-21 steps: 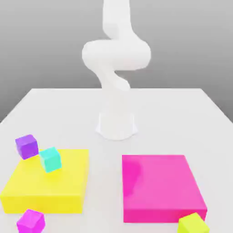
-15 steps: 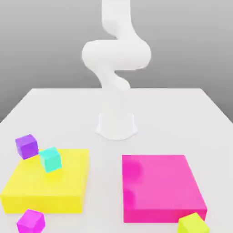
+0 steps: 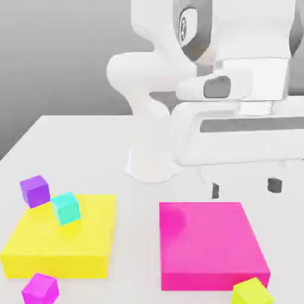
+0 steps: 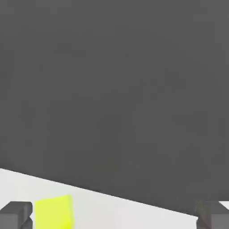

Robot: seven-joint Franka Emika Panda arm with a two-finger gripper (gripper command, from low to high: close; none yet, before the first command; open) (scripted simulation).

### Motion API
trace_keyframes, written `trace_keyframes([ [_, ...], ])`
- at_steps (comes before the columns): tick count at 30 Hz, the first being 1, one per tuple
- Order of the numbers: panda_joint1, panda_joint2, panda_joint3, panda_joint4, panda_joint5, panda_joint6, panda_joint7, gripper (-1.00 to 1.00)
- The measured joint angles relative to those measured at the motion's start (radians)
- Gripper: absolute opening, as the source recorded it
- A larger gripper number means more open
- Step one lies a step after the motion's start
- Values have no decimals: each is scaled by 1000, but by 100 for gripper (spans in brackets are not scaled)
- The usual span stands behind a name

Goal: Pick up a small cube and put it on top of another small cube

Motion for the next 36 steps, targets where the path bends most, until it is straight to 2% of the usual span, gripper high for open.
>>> trace_keyframes([
  [8, 52, 290, 23, 10, -35, 83, 13, 0],
  [12, 85, 435, -8, 36, -71, 181, 39, 0],
  [13, 92, 463, -17, 42, -79, 203, 45, -100],
  [20, 91, 467, -16, 43, -81, 205, 46, -100],
  [25, 51, 309, 9, -1, -35, 93, 18, -100],
  [32, -100, 57, -146, -170, -17, 14, 84, -100],
  [36, -269, -88, -210, -270, -16, -29, 130, -100],
])
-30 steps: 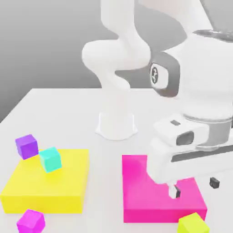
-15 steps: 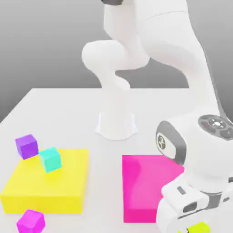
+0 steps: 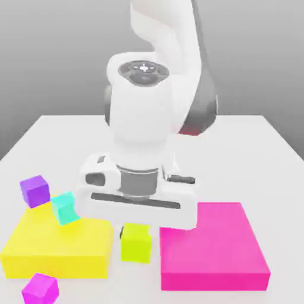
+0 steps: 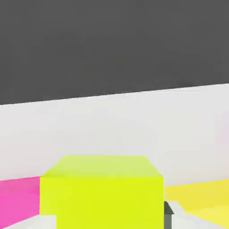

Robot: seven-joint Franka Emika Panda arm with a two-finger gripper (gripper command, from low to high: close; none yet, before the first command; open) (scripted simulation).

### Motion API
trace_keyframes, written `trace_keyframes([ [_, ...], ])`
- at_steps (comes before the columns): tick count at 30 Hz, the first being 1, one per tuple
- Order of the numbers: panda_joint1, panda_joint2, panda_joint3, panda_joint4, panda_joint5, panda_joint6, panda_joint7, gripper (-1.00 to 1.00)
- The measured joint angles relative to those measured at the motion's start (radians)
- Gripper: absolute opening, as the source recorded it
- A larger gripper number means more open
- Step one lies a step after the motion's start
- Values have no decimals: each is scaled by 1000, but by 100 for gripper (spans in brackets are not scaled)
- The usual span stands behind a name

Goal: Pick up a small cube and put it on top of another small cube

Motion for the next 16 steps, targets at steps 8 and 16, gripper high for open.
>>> trace_keyframes([
  [8, -180, -288, -134, -200, 17, -83, 81, -100],
  [16, -194, -148, -164, -261, 47, 117, 69, 100],
])
